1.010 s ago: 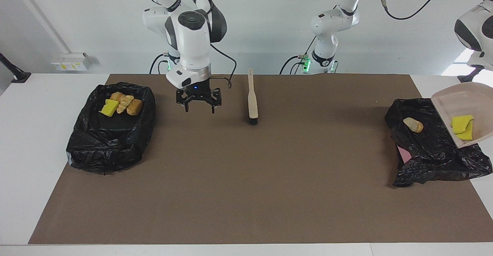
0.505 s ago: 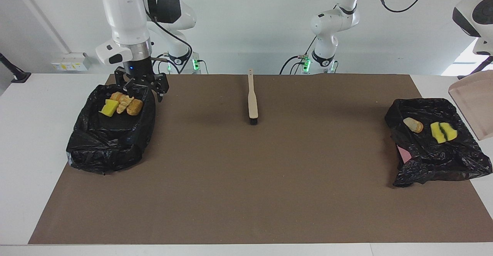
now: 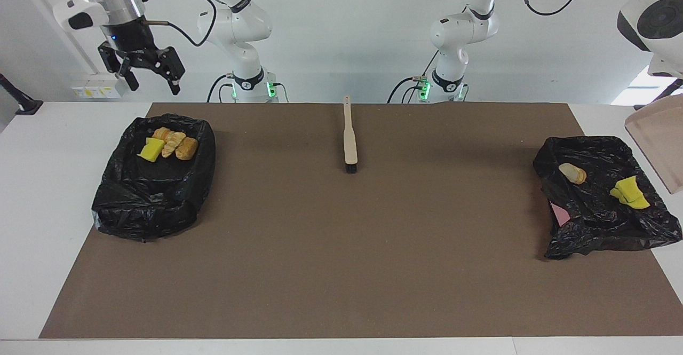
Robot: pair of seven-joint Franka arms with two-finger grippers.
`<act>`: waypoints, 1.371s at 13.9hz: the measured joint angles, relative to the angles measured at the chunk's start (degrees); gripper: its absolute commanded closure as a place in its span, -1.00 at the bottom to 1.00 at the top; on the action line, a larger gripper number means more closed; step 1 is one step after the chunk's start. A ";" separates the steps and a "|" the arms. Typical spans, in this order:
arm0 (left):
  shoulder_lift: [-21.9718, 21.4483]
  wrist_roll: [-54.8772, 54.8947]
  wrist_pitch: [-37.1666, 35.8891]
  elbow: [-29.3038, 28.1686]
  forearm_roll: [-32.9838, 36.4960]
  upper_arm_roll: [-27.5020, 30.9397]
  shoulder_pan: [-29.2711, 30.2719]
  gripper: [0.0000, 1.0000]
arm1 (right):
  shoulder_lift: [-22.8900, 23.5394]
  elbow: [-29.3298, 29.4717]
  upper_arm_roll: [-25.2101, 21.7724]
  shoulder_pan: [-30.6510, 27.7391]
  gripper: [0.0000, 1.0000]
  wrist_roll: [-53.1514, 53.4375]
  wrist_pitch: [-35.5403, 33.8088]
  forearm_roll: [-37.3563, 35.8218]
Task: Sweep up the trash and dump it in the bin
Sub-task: 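Lay the brush on the mat and withdraw the right gripper, then bring the empty dustpan with the left gripper back beside the brush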
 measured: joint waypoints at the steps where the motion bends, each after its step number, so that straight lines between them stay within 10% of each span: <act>1: -0.31 -1.66 -2.85 -0.01 1.17 -0.06 -2.22 1.00 | -0.01 1.36 0.00 -0.01 -1.00 0.00 -1.62 0.32; 7: -0.96 -4.29 -6.71 -0.28 0.69 -0.24 -5.50 1.00 | 0.62 0.91 -0.03 -0.31 -1.00 0.05 -2.40 1.58; 19: -5.04 -17.72 -11.96 -10.61 -32.88 -0.55 -8.97 1.00 | 1.14 0.78 0.05 -0.87 -1.00 -0.01 -0.86 2.58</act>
